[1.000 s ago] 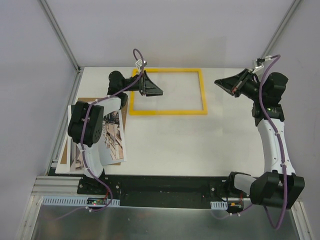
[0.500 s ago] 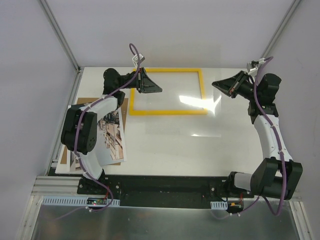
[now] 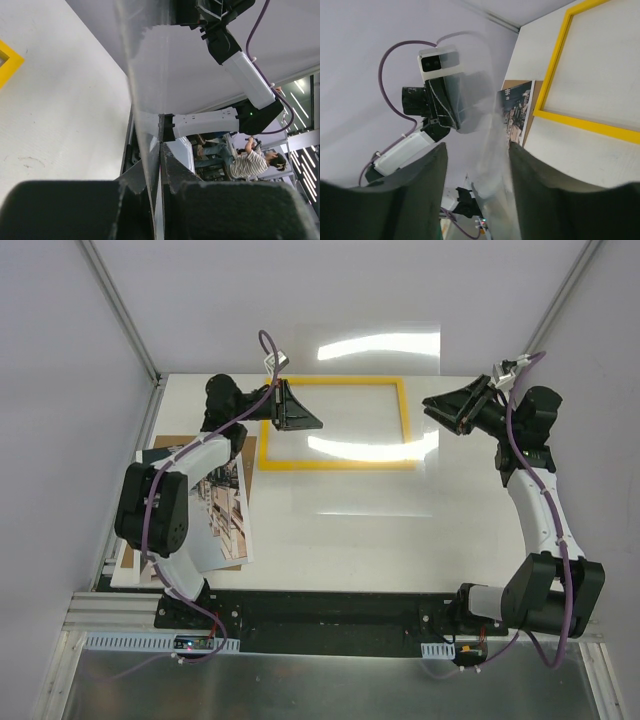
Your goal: Put the photo into the frame
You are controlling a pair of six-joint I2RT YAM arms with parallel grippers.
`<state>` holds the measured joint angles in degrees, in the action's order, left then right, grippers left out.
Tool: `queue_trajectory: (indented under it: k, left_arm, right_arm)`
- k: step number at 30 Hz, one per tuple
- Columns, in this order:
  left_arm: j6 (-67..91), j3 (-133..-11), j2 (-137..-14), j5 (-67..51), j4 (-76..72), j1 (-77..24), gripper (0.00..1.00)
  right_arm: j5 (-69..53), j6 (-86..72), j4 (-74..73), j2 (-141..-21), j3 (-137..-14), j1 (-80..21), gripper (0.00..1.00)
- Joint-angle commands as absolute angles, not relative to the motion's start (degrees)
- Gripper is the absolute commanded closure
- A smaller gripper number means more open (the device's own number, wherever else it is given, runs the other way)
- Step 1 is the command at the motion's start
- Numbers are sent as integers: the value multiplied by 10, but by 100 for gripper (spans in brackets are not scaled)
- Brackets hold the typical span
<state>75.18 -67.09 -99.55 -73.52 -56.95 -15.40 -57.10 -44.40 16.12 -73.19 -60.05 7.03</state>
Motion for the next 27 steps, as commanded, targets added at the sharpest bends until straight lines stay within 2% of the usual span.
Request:
queue_trajectory:
  k: [1, 6, 10, 16, 18, 27]
  left_arm:
    - [684, -677, -938, -734, -509, -156, 100]
    - [674, -682, -915, -716, -462, -138, 100]
    - [619, -683, -885, -692, -355, -115, 100]
    - [454, -704, -828, -593, -64, -81, 100]
    - [438, -703, -814, -555, -28, -73, 100]
    - [389, -708, -753, -394, 110, -39, 100]
  right_arm:
    - [-577, -416, 174, -726, -606, 71, 34]
    - [-518, -289, 18, -718, -636, 71, 18]
    - [-440, -192, -108, -714, -658, 71, 10]
    - [-317, -83, -208, -715, -675, 44, 7]
    - [-250, -33, -237, -724, -688, 7, 7]
    - [-151, 64, -234, -799, -701, -148, 8]
